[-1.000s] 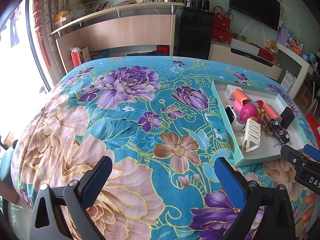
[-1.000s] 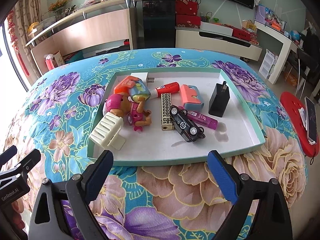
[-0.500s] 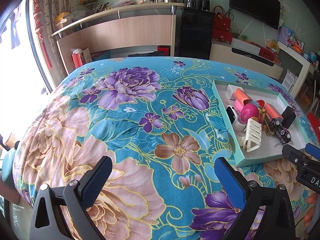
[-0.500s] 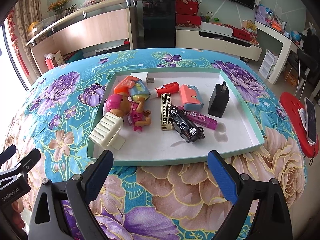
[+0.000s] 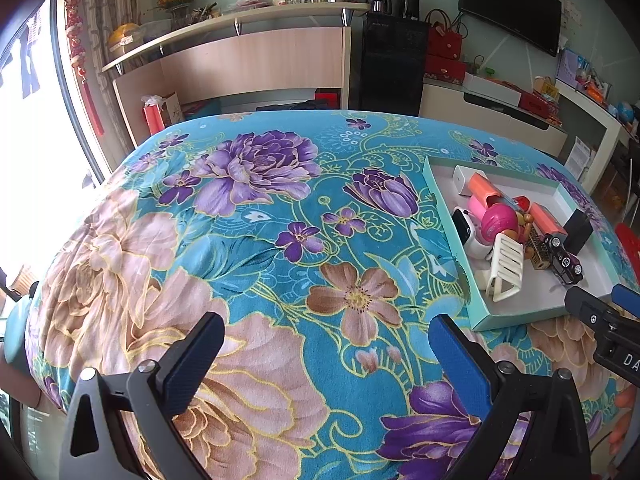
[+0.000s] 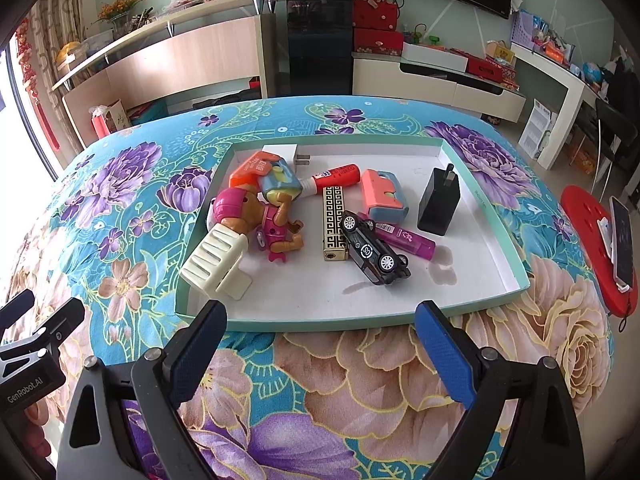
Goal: Organize rigid objects
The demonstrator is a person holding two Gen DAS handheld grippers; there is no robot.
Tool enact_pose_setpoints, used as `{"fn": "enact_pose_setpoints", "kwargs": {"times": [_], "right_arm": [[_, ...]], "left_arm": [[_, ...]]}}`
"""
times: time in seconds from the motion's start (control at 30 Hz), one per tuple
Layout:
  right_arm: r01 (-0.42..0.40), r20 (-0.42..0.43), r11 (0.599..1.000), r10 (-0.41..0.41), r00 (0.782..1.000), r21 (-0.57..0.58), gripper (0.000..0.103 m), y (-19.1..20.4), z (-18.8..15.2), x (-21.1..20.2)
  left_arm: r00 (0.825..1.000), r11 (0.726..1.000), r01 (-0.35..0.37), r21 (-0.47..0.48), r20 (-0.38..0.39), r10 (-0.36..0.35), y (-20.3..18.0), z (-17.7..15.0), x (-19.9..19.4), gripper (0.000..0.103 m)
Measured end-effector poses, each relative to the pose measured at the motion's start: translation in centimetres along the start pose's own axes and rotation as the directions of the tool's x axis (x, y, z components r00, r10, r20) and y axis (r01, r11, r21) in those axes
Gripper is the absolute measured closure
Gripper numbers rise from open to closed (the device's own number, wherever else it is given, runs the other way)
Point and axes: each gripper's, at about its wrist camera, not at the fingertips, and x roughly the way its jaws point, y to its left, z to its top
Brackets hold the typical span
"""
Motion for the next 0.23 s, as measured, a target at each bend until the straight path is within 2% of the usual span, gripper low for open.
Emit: {"fn": "enact_pose_setpoints", "kwargs": {"times": [0.23], "right_arm": [[0.001,-0.002,1.0,-0.001,1.0,-0.005,0.008,0.02,-0.03,0.05]], "left_arm": [[1.0,1.0,-0.002,0.029,0.005,0.002,-0.46,-0.15,-0.07,0.0]]}}
